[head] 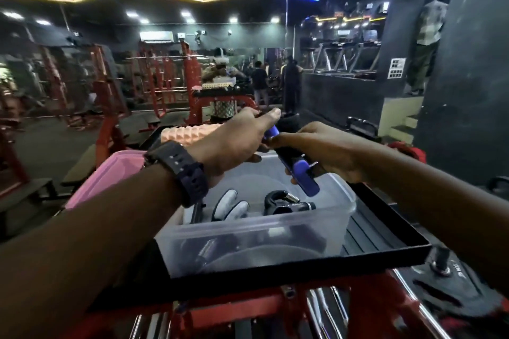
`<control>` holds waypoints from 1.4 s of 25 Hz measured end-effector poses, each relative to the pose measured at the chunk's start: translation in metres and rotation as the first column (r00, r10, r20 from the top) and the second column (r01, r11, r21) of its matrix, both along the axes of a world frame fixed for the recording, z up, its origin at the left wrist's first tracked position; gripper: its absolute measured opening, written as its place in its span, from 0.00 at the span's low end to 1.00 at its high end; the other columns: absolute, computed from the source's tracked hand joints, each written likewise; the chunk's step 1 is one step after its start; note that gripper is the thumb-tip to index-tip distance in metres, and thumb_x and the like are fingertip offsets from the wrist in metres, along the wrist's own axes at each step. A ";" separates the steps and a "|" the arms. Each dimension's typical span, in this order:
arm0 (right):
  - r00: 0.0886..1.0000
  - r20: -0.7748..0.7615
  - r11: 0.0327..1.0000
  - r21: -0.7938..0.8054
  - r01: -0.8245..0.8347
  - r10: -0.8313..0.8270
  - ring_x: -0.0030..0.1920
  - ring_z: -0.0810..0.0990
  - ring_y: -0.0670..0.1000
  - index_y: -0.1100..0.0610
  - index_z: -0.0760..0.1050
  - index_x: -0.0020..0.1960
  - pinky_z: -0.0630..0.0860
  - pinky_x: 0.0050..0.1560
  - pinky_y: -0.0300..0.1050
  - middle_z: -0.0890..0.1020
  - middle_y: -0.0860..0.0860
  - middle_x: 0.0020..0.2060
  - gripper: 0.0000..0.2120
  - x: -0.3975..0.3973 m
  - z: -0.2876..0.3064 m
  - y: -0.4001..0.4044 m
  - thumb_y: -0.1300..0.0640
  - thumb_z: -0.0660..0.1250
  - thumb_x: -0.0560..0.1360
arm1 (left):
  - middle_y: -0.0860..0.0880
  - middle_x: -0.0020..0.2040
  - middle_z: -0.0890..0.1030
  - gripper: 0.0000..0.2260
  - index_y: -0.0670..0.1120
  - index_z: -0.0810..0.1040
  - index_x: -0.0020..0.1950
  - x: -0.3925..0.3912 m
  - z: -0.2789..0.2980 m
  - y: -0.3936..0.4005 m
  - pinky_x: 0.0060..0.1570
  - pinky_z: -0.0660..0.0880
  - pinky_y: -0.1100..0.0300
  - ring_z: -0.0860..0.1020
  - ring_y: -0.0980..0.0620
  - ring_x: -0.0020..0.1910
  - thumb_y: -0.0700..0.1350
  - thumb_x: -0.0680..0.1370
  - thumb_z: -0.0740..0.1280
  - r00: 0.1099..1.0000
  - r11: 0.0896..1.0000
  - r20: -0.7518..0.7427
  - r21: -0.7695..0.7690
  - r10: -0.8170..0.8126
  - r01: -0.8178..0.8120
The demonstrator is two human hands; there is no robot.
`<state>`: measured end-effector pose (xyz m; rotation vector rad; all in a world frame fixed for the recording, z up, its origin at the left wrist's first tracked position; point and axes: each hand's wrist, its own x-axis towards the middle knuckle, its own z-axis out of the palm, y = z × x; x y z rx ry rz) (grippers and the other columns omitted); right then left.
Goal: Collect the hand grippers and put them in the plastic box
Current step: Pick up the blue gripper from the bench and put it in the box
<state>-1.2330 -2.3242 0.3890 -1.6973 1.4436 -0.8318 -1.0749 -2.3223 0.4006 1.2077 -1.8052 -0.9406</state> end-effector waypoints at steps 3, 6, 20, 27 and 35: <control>0.962 -0.270 0.990 -0.139 0.002 -0.040 0.24 0.73 0.43 0.54 0.76 0.29 0.73 0.26 0.35 0.76 0.45 0.22 0.22 -0.001 0.002 0.004 0.37 0.74 0.68 | 0.43 0.51 0.82 0.11 0.44 0.75 0.60 0.000 -0.005 0.001 0.60 0.78 0.43 0.80 0.49 0.47 0.49 0.82 0.62 0.997 0.998 0.052 0.036 0.050 -0.052; 0.805 -0.564 0.939 -0.343 -0.027 -0.183 0.25 0.69 0.46 0.55 0.71 0.34 0.64 0.22 0.41 0.72 0.47 0.26 0.29 -0.003 0.004 0.007 0.29 0.71 0.63 | 0.41 0.47 0.82 0.12 0.41 0.73 0.64 -0.001 -0.006 0.000 0.55 0.79 0.46 0.80 0.48 0.42 0.38 0.81 0.63 0.998 0.994 0.067 0.107 0.014 -0.021; 0.601 -0.794 0.943 -0.261 -0.206 -0.089 0.29 0.76 0.45 0.49 0.72 0.39 0.68 0.25 0.40 0.78 0.47 0.32 0.24 0.002 -0.006 -0.005 0.28 0.63 0.69 | 0.35 0.58 0.83 0.17 0.41 0.76 0.64 0.004 -0.003 -0.045 0.49 0.83 0.48 0.83 0.41 0.51 0.37 0.75 0.70 0.964 0.914 0.082 0.347 -0.251 0.209; 0.944 -0.301 0.989 0.105 -0.104 0.132 0.42 0.88 0.53 0.59 0.80 0.51 0.85 0.49 0.51 0.86 0.55 0.43 0.09 -0.006 0.008 -0.017 0.56 0.72 0.73 | 0.45 0.48 0.84 0.25 0.51 0.85 0.55 0.017 -0.003 -0.048 0.57 0.76 0.46 0.80 0.48 0.48 0.42 0.58 0.77 0.935 0.939 0.171 0.205 -0.311 0.275; 0.992 -0.096 0.979 0.194 -0.067 0.087 0.42 0.88 0.59 0.61 0.75 0.48 0.84 0.47 0.53 0.86 0.64 0.47 0.04 -0.008 0.008 -0.005 0.67 0.68 0.75 | 0.62 0.55 0.75 0.33 0.61 0.71 0.70 0.013 -0.018 -0.044 0.48 0.78 0.66 0.75 0.63 0.54 0.48 0.68 0.78 0.792 0.922 0.592 -0.208 -0.147 0.327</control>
